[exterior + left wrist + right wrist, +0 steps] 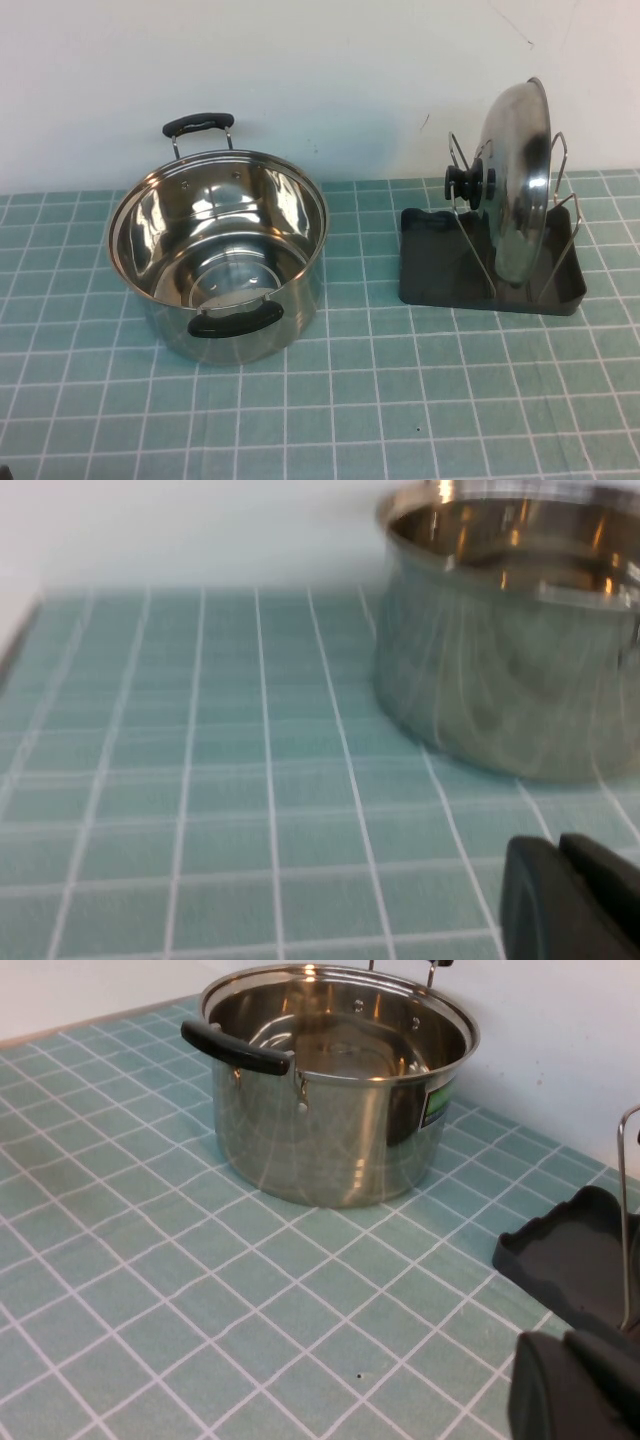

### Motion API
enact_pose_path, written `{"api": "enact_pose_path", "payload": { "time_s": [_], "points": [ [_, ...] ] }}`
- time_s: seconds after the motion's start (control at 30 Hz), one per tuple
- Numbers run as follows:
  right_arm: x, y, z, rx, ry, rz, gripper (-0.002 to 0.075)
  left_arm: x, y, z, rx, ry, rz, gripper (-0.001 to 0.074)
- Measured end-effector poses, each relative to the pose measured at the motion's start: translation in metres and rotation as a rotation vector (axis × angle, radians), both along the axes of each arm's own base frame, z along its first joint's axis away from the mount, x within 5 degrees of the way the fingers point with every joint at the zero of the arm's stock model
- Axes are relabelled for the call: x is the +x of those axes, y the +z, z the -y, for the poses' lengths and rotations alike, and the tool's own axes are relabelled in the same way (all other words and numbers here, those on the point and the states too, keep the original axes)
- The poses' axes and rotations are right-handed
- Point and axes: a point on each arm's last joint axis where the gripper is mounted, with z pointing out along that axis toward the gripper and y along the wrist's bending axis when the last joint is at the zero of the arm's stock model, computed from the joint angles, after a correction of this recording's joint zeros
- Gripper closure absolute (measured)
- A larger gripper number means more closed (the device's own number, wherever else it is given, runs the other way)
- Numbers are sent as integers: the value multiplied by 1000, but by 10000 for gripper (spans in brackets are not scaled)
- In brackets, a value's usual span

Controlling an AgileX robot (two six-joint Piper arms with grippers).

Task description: Put pot lid on rack

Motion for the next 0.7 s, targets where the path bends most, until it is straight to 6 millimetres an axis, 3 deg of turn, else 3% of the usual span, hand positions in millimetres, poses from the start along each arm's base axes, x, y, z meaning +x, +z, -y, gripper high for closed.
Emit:
{"api": "enact_pose_path", "payload": {
  "time_s": [0.7],
  "points": [
    [0,0,0,0,0,0,726,-1,-5,0,-22,2,-64,736]
  ]
}}
